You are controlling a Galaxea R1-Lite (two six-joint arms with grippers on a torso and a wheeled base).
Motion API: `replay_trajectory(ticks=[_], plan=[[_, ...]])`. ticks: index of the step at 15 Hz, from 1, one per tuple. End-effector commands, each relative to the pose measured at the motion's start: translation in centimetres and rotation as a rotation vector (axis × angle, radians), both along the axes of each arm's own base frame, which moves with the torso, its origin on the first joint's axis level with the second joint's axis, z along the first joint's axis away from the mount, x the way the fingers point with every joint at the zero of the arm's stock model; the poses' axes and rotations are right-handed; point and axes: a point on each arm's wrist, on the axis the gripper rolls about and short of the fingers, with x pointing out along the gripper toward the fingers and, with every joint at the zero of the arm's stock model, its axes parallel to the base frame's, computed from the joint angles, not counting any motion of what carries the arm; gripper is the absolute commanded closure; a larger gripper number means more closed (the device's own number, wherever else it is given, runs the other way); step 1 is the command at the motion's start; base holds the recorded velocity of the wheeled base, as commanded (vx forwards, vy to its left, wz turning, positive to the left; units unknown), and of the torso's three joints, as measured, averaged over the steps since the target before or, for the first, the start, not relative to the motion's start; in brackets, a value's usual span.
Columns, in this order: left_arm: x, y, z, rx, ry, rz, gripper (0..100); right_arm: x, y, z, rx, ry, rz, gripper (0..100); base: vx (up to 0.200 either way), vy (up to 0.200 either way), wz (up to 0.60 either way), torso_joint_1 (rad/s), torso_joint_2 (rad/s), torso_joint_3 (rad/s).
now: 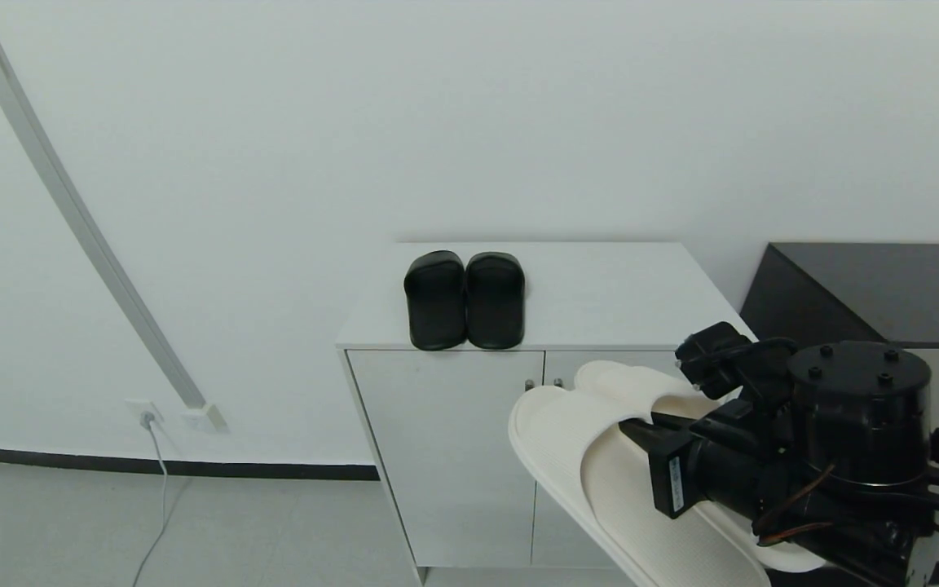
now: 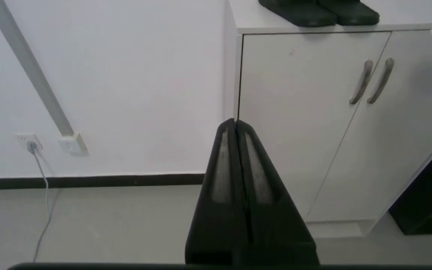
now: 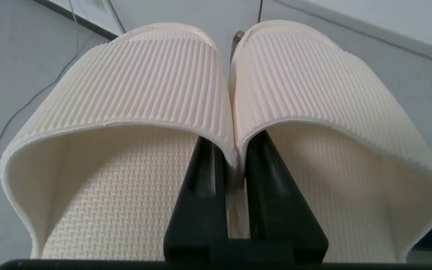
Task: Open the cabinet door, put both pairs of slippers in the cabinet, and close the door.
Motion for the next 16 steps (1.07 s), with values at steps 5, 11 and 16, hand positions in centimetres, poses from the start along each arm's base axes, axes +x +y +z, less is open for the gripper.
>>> replay_trajectory(ticks=[5,11,16], plan=[[0.01,0.0,-0.01,-0.003,0.002,-0.001,0,-0.16,0.07,-0.1,-0.001,0.003,0.006,100,0.0,0.0,0.0,-0.216,0.5,0.285],[0.01,0.0,0.01,-0.002,0.001,0.001,0,-0.33,-0.11,-0.22,-0.006,0.005,0.006,100,0.0,0.0,0.0,-0.215,0.55,0.321],[0.01,0.0,0.01,-0.002,0.001,-0.001,0,-0.34,-0.12,-0.26,-0.007,0.006,0.005,100,0.0,0.0,0.0,-0.186,0.51,0.316]])
